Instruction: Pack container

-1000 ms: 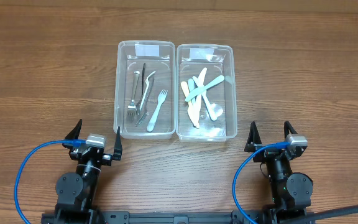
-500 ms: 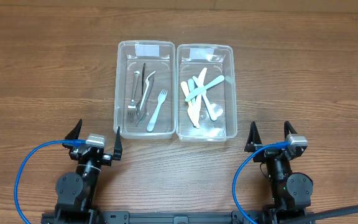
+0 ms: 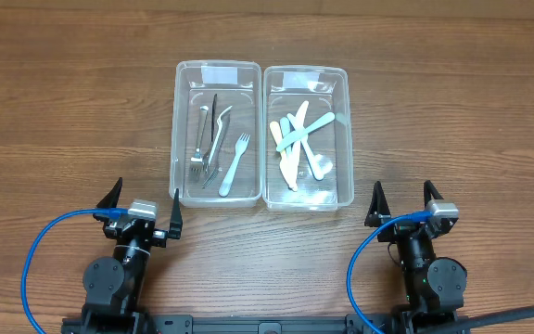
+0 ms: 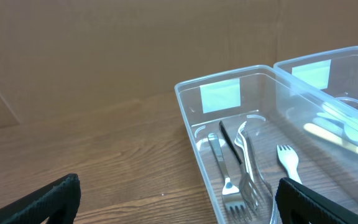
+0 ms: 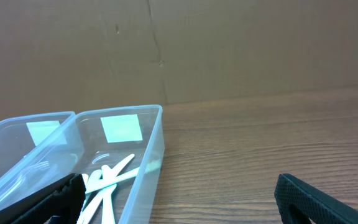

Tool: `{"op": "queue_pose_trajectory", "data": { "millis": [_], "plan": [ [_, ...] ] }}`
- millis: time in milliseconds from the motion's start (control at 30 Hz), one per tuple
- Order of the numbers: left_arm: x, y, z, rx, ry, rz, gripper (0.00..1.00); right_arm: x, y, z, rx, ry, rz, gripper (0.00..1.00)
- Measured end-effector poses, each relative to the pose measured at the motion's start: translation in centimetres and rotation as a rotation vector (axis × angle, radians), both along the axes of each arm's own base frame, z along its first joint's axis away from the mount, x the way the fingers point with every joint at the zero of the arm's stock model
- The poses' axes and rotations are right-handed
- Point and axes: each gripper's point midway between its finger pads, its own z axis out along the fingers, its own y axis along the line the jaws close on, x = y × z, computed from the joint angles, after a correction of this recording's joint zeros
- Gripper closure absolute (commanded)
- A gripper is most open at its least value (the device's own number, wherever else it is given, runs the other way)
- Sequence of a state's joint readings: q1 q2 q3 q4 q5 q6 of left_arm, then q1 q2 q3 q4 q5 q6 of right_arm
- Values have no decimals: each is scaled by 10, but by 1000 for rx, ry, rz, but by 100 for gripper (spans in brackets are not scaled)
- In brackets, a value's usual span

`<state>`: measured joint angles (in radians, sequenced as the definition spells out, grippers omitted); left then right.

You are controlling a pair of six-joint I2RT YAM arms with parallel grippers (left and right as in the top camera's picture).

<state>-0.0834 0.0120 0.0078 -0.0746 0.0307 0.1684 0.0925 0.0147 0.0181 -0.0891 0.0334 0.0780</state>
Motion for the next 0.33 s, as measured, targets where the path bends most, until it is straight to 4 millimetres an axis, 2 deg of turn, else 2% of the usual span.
{"op": "queue_pose_trajectory", "data": {
  "millis": [333],
  "plan": [
    [0, 0, 0, 0, 0, 0, 0, 0, 0, 0, 0, 1, 0, 0]
  ]
}}
